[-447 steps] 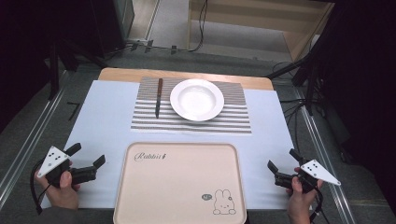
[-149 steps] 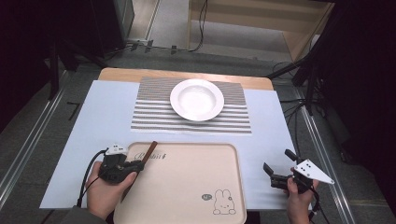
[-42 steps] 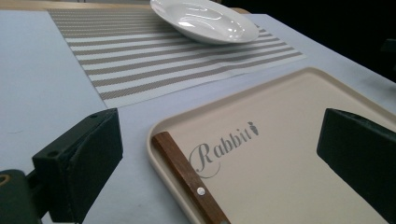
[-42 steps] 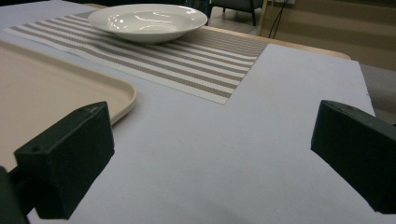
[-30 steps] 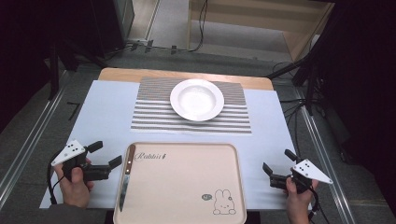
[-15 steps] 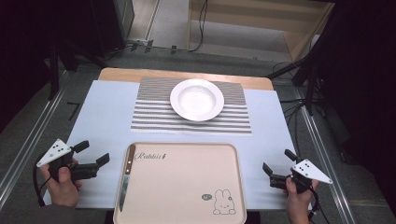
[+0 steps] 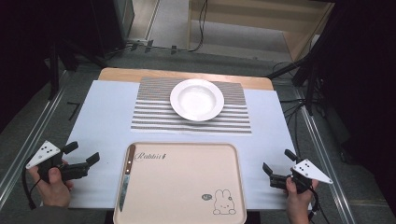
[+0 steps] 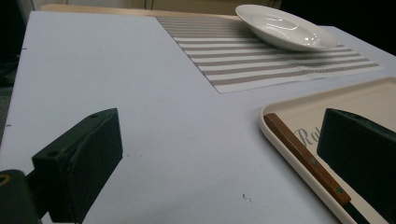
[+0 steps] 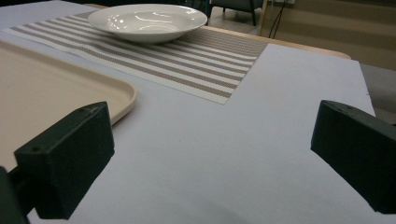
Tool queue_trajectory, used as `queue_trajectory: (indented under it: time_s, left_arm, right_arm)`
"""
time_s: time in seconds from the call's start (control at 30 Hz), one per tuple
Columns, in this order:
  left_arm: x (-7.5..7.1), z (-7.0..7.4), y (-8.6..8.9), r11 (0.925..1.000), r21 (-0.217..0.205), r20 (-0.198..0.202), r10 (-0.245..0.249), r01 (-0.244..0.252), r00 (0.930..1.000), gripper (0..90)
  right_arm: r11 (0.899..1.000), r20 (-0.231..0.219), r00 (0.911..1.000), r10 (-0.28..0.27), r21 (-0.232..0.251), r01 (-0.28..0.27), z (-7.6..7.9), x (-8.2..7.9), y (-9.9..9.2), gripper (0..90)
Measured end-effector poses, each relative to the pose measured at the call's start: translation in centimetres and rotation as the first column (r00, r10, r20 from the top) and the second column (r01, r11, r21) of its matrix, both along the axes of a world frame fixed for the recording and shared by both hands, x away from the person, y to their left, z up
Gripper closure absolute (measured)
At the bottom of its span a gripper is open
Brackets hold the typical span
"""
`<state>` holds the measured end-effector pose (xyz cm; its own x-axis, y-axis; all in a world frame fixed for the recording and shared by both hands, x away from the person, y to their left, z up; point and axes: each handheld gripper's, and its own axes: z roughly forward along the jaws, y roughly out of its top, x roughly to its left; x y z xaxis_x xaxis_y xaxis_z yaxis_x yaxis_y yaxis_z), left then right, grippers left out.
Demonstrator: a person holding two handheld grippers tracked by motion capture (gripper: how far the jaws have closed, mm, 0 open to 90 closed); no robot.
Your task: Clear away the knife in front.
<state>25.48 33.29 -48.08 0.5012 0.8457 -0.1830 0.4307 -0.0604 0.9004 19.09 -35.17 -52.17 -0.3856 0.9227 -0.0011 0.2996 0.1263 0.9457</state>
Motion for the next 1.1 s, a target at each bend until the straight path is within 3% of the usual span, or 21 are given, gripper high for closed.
queue_trajectory:
  time_s: [0.27,0.5,0.67,0.9,1.1]
  left_arm:
    - [-0.11,-0.18,0.19,1.0,0.005,0.006,0.008,-0.009,0.9999,0.0]
    - [-0.23,-0.59,0.57,0.999,-0.037,0.012,0.025,-0.025,0.9996,0.0]
    - [-0.36,-0.74,0.26,0.9992,-0.035,0.032,0.022,-0.021,0.9993,0.0]
    - [-0.35,-0.82,0.37,0.9983,-0.053,0.028,0.023,-0.022,0.9993,0.0]
    - [-0.25,-0.86,0.18,0.9987,-0.045,0.021,0.024,-0.023,0.9995,0.0]
  right_arm:
    - [1.0,0.003,1.0,0.001,0.002,-0.001,-0.01,0.01,-0.06,0.0]
    - [1.0,0.003,1.0,0.0,0.006,0.0,-0.01,-0.02,-0.09,0.0]
    - [1.0,0.003,1.0,-0.003,0.014,0.003,-0.01,-0.05,-0.17,0.0]
    - [1.0,0.001,1.0,-0.004,0.017,0.004,-0.01,-0.03,-0.15,0.0]
    - [1.0,0.006,1.0,-0.004,0.017,0.004,-0.02,-0.04,-0.22,0.0]
